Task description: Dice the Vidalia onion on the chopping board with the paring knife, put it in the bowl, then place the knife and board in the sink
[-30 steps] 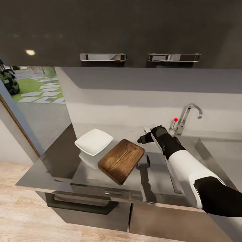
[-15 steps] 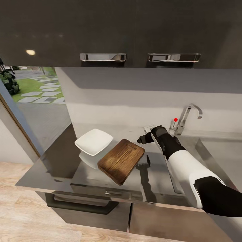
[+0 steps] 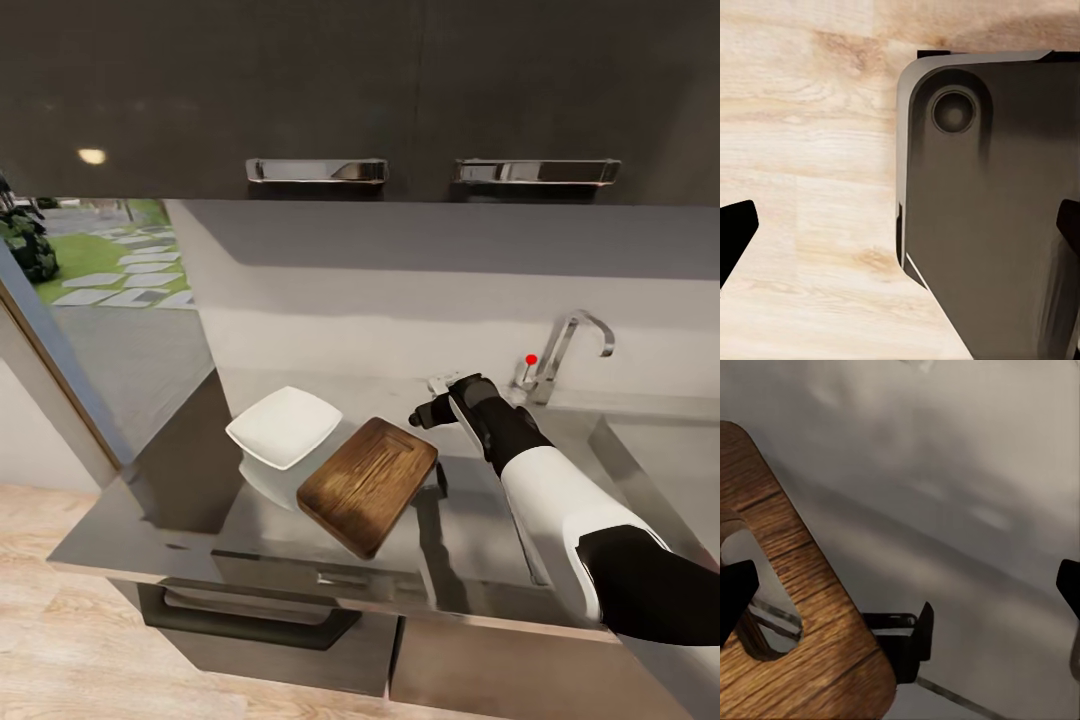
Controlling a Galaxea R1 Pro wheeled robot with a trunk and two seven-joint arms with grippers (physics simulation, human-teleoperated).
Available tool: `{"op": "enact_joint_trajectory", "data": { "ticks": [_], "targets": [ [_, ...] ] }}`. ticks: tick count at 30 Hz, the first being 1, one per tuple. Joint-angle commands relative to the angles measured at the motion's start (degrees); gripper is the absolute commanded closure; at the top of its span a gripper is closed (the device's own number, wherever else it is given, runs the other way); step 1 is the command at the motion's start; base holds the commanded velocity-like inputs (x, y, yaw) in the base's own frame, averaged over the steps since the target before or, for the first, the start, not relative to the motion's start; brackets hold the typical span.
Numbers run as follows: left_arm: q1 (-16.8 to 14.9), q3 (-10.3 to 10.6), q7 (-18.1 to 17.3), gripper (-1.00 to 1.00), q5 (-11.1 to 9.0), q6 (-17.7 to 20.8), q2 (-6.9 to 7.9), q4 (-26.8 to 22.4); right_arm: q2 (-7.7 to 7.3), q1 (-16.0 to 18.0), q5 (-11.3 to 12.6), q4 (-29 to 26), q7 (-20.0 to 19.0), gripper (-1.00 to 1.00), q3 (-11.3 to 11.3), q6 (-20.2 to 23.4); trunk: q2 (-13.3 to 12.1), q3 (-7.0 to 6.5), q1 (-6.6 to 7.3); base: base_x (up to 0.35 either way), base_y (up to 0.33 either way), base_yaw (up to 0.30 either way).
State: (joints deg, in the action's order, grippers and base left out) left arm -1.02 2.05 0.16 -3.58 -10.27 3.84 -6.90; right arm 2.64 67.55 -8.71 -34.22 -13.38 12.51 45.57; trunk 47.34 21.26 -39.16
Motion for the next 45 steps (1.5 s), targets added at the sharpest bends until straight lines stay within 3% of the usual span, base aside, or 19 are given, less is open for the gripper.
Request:
{"op": "enact_joint_trajectory", "data": {
  "ticks": [1,30,38,45],
  "targets": [
    [0.0,0.2,0.0,-1.00,-0.4,-0.2,0.02,0.0,0.00,0.0,-0.6,-0.1,-0.4,-1.00,0.1,0.2,0.0,0.07,-0.02,0.053,0.051,0.000],
    [0.0,0.4,-0.1,-1.00,-0.4,-0.3,-0.05,0.2,0.07,0.0,-0.6,-0.1,-0.4,-1.00,0.2,0.1,0.0,0.39,-0.02,0.004,0.004,0.000],
    [0.0,0.4,-0.1,-1.00,-0.4,-0.4,-0.14,0.3,0.08,0.0,-0.5,-0.1,-0.4,-1.00,5.1,0.1,0.0,1.10,-0.02,0.000,0.000,0.000],
    [0.0,0.4,-0.1,-1.00,-0.4,-0.4,-0.15,0.3,0.12,0.0,-0.5,-0.1,-0.4,-1.00,5.5,0.1,0.0,1.74,-0.02,0.000,0.000,0.000]
  ]
}}
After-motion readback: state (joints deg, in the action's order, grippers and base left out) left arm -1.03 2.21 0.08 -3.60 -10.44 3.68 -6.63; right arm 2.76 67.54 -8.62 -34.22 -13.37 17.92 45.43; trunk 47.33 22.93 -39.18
